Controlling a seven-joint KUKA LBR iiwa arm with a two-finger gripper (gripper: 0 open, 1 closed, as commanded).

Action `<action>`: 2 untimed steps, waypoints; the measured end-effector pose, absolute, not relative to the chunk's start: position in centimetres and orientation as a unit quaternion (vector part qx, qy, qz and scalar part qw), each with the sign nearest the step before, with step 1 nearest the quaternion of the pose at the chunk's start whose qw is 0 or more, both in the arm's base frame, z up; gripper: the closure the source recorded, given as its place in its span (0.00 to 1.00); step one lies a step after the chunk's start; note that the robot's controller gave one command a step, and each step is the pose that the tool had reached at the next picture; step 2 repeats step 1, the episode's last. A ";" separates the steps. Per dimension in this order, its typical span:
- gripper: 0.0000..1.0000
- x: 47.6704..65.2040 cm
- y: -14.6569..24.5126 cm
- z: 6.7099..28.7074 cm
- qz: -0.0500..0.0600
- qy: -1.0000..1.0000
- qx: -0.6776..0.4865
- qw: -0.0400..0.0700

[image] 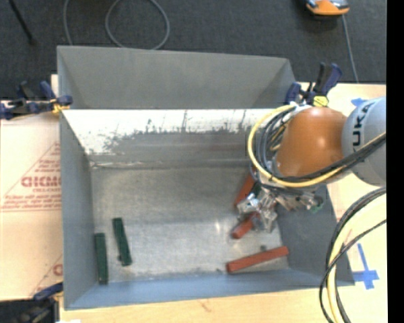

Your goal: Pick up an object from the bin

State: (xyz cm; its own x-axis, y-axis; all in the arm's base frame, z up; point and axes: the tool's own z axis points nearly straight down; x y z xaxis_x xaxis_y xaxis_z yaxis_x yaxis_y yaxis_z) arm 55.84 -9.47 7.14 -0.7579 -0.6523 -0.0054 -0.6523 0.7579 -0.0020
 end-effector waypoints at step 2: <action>1.00 57.8 -7.4 21.0 -0.003 0.931 -0.366 0.006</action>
Offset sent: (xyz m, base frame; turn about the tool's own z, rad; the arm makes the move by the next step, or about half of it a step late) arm 0.0167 0.0219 0.1331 -0.0450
